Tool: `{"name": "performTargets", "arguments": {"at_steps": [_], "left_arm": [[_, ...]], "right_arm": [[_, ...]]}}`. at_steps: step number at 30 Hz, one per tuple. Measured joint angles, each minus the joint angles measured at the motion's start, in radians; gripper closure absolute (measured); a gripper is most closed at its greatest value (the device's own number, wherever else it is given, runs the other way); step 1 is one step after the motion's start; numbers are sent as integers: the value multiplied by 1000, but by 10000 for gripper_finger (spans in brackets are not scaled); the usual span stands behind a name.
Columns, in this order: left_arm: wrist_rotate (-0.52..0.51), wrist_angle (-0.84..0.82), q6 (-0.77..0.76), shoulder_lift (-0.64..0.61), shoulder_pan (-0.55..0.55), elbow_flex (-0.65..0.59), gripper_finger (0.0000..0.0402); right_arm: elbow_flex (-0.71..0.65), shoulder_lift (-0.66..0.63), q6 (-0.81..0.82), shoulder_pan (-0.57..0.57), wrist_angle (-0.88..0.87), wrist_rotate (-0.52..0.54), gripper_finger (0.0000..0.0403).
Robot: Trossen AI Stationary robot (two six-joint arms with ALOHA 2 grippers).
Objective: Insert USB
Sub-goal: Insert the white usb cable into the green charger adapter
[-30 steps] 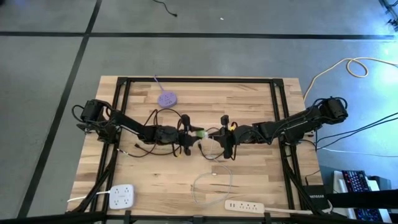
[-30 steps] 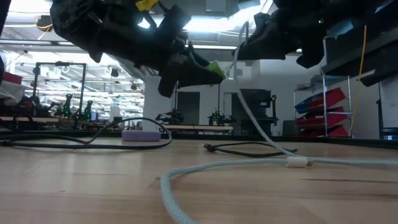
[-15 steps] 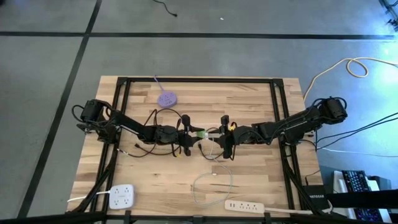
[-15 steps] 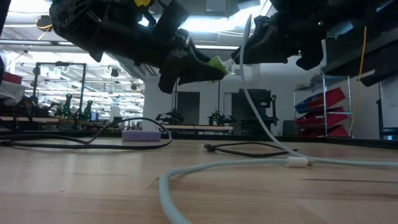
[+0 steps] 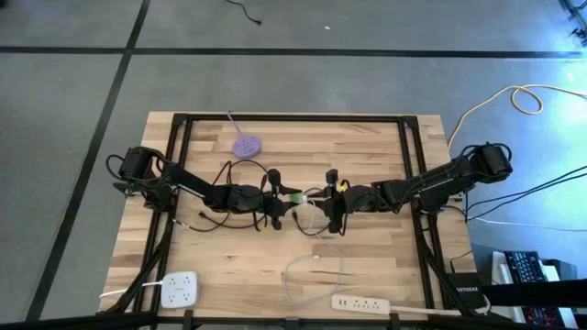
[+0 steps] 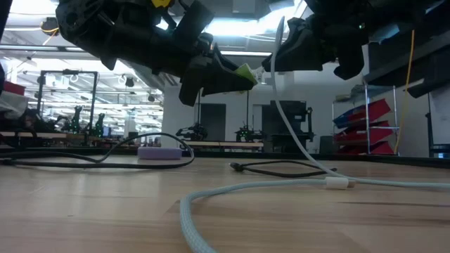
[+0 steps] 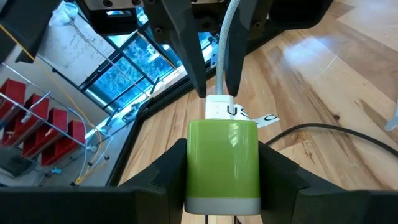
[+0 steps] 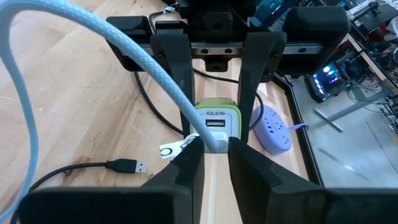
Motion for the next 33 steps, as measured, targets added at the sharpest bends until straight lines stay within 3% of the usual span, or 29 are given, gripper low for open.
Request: {"name": "performTargets", "arguments": {"at_steps": [20,33], "left_arm": [[15,-14,14,0,0,-4,278],[22,6,7,0,0,-1,278]], "right_arm": [[0,53,-3,-26,48,-75,350],[0,55,-32,-26,86,-57,350]]}}
